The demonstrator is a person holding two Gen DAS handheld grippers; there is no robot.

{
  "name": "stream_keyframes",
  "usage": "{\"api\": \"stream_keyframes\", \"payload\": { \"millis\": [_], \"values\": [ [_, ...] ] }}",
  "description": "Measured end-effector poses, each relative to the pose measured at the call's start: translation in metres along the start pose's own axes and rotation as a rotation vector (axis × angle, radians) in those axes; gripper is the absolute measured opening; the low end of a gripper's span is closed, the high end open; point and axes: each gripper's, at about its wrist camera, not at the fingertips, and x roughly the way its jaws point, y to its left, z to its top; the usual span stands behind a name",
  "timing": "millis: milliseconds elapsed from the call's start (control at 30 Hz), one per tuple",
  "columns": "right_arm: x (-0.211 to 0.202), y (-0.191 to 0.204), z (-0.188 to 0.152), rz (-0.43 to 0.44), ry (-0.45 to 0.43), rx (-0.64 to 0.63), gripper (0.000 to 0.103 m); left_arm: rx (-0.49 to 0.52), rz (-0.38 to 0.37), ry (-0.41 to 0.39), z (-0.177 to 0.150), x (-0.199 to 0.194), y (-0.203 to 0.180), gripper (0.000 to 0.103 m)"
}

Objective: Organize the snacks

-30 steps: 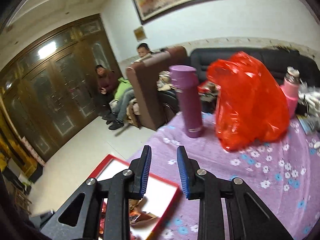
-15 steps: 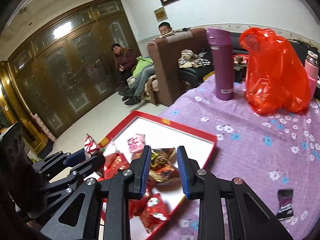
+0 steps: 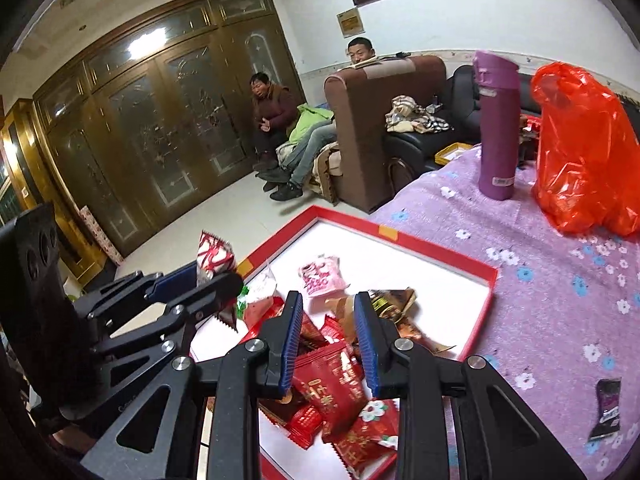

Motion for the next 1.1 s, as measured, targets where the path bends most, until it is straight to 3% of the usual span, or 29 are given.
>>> {"api": "stream_keyframes", "payload": {
  "millis": [600, 700, 767, 900, 1100],
  "values": [
    [0.046, 0.011, -0.019, -0.032, 0.08, -0.023, 0.03, 0.034, 0.099, 0.084, -0.015, 0.036, 0.005, 0.026],
    [0.039, 0.008, -0.018, -0.038, 0.056, -0.022, 0.045, 0.049, 0.137, 0.091, -0.015, 0.036, 0.002, 0.043],
    [0.031, 0.006, -0.017, -0.049, 0.035, -0.02, 0.054, 0.058, 0.167, 0.068, -0.015, 0.031, 0.001, 0.063],
    [0.004, -0.006, -0.018, -0.049, -0.039, 0.003, 0.067, 0.093, 0.211, -0.004, -0.011, 0.014, -0.007, 0.083],
    [-0.037, -0.028, -0.029, -0.121, -0.127, 0.032, 0.075, 0.129, 0.251, -0.079, -0.011, -0.012, -0.03, 0.088]
  ]
}}
